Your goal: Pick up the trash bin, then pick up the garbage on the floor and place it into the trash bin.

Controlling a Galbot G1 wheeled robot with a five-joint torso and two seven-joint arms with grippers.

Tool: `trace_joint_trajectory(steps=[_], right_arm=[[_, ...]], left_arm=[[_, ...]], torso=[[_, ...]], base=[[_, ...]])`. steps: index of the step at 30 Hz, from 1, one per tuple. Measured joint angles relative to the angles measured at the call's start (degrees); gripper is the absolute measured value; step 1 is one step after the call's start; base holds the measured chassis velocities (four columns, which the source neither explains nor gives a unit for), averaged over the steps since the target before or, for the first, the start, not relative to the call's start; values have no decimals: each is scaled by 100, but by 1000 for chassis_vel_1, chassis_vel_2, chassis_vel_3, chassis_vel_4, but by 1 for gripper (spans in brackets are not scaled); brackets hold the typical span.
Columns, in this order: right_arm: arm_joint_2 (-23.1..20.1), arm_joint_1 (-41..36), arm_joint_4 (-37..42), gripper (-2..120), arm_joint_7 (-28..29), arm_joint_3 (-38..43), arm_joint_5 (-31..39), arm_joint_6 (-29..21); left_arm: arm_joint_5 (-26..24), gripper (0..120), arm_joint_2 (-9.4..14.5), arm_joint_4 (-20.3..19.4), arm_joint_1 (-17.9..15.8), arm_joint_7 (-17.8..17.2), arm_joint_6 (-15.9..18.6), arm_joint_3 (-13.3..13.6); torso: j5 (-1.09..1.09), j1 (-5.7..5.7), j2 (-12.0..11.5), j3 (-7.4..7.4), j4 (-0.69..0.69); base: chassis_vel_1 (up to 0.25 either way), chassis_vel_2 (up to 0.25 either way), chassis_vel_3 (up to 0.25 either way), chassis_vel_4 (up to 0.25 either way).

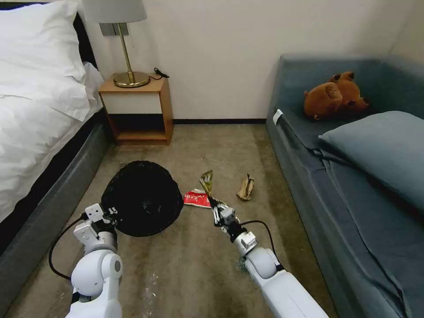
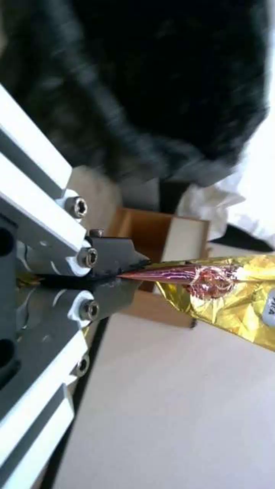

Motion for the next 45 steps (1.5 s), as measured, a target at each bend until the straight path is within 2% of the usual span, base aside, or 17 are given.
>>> trace_joint_trajectory(steps=[10,20,29,38,45], right_arm=[[-174,758,362,0,192,-1362,76,-241],[67,2004,-178,0,272,-2563,158,-267],[509,2230,-1053,0,233,-2849,106,-55],[710,2238,-1414,1,329,-2731,-183,-12],[678,2223,-1331,25,388,-2735,-257,-20]], left_arm=[[126,2,-47,16,-32,9,15,66],[272,2,-138,42,42,25,-8,137],[303,2,-166,59,99,45,-66,152],[301,2,-109,36,130,48,-85,153],[307,2,-133,43,128,50,-98,149]], torso=[[0,0,0,0,1],[0,0,0,0,0],[0,0,0,0,0],[0,0,0,0,0],[1,0,0,0,0]], base=[[0,0,0,0],[0,0,0,0],[0,0,0,0],[0,0,0,0],[0,0,0,0]])
